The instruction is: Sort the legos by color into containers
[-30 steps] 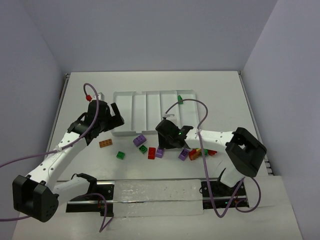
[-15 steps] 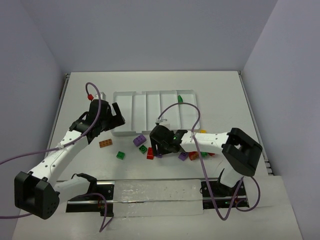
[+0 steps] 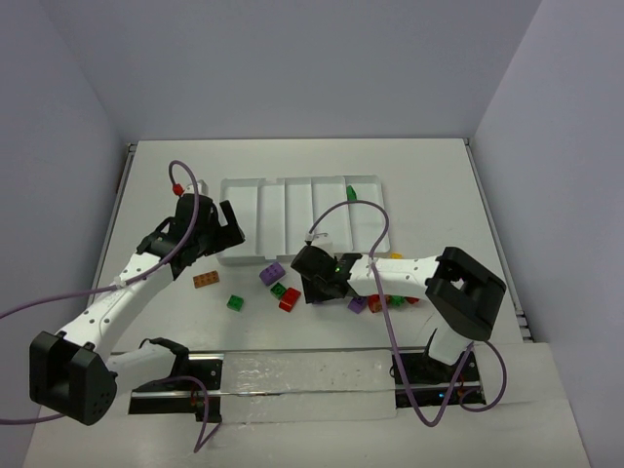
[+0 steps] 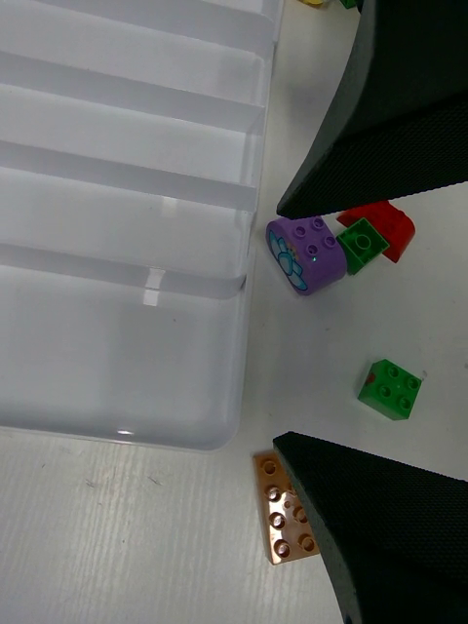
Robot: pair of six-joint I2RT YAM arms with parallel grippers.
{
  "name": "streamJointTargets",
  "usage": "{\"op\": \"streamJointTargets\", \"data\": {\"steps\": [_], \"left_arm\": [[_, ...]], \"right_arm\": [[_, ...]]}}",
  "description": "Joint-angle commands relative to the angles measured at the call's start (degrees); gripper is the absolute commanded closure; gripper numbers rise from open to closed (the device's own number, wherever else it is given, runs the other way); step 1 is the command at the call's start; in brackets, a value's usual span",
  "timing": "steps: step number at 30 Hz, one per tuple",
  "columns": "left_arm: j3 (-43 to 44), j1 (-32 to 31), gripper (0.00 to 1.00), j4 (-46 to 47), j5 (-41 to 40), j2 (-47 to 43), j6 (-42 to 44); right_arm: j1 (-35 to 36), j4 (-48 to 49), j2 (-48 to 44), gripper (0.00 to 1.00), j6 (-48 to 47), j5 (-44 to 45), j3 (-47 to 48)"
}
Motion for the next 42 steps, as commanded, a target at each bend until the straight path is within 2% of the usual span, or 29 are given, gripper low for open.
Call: {"op": "streamJointTargets", "data": {"steps": [1,5,9,11,14,16,20,27,33,42], "left_arm": [[0.96,-0.22,0.01,2.73,0.90,-0.33,0.45],[0.61,-0.22,0.01,2.37,0.83,-0.76,0.45],[0.63,-0.22,0.01,1.85,0.24,-1.56,0.54],[0.63,-0.22,0.01,1.79,0.12,-1.85,0.63],[0.69,-0.22,0.01,1.72,0.24,-1.76,0.44],[0.72,-0.22,0.01,1.67,0.26,-1.95,0.22],[0.63,-0.22,0.01,1.33,-0.26,-2.96,0.01],[1.19,-0.22,0.01,0.58,-0.67,-3.88,-0.15],[2.21,-0.22,0.01,0.53,0.17,-4.63,-0.60],[2.15,-0.22,0.01,-0.47,-0.56,-5.19,-1.01]], "right_arm": [[0.27,-0.73,-1.01,0.45,-0.01,3.73,0.85],[0.34,-0.51,0.31,0.46,-0.83,3.80,2.42],[0.27,-0.88,-0.01,0.56,-1.68,3.95,2.96],[0.27,-1.24,-1.43,0.69,-3.07,4.04,3.53],[0.27,-3.20,-3.83,0.83,-5.69,5.25,5.89],[0.20,-4.62,-6.04,0.88,-7.25,6.70,8.27],[-0.85,-6.33,-10.01,0.88,-9.58,7.91,10.95],[-9.27,-4.27,-10.75,0.87,-12.94,7.00,14.64],[-19.66,-1.33,-1.01,0.87,-16.27,4.57,22.97],[-24.71,-0.86,15.26,0.84,-16.78,2.76,35.49]]}}
